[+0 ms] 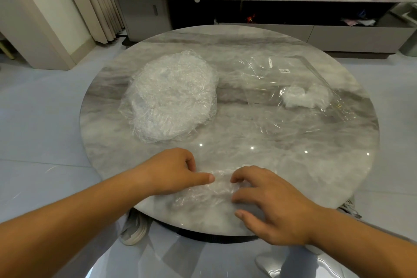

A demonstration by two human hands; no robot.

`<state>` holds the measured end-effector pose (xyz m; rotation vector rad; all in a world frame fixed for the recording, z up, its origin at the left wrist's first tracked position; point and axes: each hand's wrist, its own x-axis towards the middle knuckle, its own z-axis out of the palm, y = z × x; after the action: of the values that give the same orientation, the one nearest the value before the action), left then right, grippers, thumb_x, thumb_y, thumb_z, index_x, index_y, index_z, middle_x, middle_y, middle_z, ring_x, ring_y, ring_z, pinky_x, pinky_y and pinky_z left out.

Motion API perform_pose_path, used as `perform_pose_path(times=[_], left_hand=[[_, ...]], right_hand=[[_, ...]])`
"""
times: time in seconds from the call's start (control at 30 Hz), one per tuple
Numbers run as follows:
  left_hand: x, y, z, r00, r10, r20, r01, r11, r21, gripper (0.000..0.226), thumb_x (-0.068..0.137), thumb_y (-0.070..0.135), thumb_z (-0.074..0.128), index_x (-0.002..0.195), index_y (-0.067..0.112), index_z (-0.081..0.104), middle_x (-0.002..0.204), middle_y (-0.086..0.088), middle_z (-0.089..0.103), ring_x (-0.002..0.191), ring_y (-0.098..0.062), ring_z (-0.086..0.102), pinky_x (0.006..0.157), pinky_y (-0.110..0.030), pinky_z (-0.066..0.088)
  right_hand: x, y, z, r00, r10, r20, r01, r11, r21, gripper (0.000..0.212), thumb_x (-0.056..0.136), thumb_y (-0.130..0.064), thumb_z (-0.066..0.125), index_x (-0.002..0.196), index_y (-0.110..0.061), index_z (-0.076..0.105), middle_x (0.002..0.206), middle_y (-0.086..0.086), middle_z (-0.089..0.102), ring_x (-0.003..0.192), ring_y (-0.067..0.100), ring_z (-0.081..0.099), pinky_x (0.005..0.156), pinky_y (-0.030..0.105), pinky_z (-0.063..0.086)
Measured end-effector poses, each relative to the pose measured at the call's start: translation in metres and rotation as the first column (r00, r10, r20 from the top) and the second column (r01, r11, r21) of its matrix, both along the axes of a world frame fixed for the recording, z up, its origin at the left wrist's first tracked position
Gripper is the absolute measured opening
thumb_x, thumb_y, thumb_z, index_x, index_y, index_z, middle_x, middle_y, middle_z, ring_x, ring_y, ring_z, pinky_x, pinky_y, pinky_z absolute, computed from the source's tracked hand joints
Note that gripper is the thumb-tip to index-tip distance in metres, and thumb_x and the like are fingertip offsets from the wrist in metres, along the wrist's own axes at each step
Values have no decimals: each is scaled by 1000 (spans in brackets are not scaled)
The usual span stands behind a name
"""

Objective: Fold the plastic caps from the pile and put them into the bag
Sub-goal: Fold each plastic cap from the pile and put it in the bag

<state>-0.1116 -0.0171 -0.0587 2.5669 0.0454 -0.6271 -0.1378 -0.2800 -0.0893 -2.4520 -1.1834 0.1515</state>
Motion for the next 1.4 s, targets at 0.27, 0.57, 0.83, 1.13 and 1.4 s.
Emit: perform_pose_path(times=[0.27,0.57,0.83,1.13,1.4], left_hand=[[-5,3,2,985,9,-170,-11,1000,-10,44,76,60,77,75,18,62,54,4,62,52,-10,57,61,-28,51],[-8,-3,3,929,214,-301,-315,884,-346,34,86,35,79,94,6,64,69,-7,68,57,-17,64,57,-30,57],[-7,0,8,852,192,-487,-474,678,-562,16,93,21,72,91,9,61,80,-12,63,61,-20,64,56,-31,57],[-12,-19,6,803,211,-557,-595,296,-747,36,96,30,57,110,-2,64,105,-24,71,97,-37,71,87,-46,60],[-16,-30,8,811,182,-556,-584,320,-746,34,102,19,44,128,3,59,110,-25,71,105,-41,70,99,-53,54]], right_hand=[[0,5,-1,998,-57,14,57,996,-63,43,96,-52,50,134,-33,59,112,-15,52,106,5,46,94,26,40],[-4,12,5,990,-47,135,67,987,-149,37,95,-60,44,118,-39,65,102,-13,49,98,11,46,95,36,39],[-8,12,4,992,30,125,-8,985,-170,42,96,-55,49,124,-25,59,122,-4,49,105,17,47,92,29,42],[-5,12,18,910,-228,-346,276,956,98,36,88,-64,53,115,-40,45,113,-25,56,112,-4,50,94,17,41],[-1,6,22,959,-261,-109,281,920,273,43,91,-54,58,130,-34,55,124,-17,48,116,6,53,92,21,47]])
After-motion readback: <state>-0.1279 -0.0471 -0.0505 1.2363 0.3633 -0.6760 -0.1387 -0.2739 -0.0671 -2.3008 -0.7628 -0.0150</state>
